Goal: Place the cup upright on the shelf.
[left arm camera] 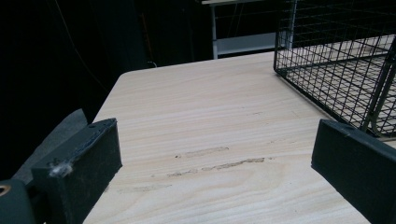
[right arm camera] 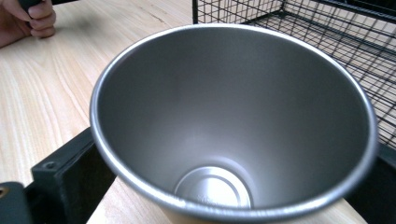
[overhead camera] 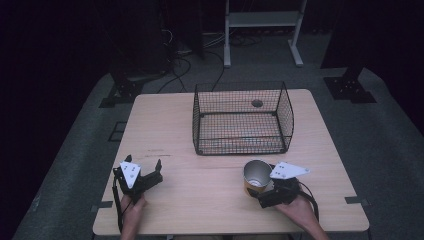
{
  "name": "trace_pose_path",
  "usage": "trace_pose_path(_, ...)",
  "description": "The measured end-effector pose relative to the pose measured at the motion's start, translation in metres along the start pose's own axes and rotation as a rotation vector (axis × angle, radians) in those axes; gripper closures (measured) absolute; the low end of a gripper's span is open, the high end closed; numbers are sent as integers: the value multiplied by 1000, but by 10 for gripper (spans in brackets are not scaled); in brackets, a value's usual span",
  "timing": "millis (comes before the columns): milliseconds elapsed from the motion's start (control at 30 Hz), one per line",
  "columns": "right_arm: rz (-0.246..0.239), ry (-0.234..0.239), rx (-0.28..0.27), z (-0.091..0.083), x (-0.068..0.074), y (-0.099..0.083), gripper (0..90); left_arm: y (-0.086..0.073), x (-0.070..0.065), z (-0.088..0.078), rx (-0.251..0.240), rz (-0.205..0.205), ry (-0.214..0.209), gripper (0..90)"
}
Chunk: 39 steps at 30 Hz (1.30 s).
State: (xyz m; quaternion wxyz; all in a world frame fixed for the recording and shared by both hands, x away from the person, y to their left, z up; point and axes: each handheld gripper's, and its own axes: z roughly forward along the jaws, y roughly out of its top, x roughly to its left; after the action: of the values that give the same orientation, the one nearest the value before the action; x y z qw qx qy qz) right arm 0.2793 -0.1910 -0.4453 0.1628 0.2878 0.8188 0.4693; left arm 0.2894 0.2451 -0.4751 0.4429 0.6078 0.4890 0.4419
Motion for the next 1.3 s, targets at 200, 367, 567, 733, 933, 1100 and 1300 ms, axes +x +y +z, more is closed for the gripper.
trace_pose_path(200,6,21,-3,0,-2,2,137,0,0,0,0,-2,0,8)
trace_pose_path(367,8,16,12,-2,-4,6,143,0,0,0,-1,-4,1,8)
trace_pose_path(567,39,47,-2,-11,-16,18,144,0,0,0,0,-5,1,8)
trace_pose_path(733,44,65,-6,-18,-24,29,145,0,0,0,0,-5,2,8)
trace_pose_path(933,48,87,-20,-27,-33,42,145,0,0,0,0,-6,2,8)
trace_pose_path(1100,51,104,-27,-33,-41,54,146,0,0,0,1,-6,2,8)
trace_pose_path(1300,45,117,-28,-35,-49,66,146,0,0,0,4,-3,2,8)
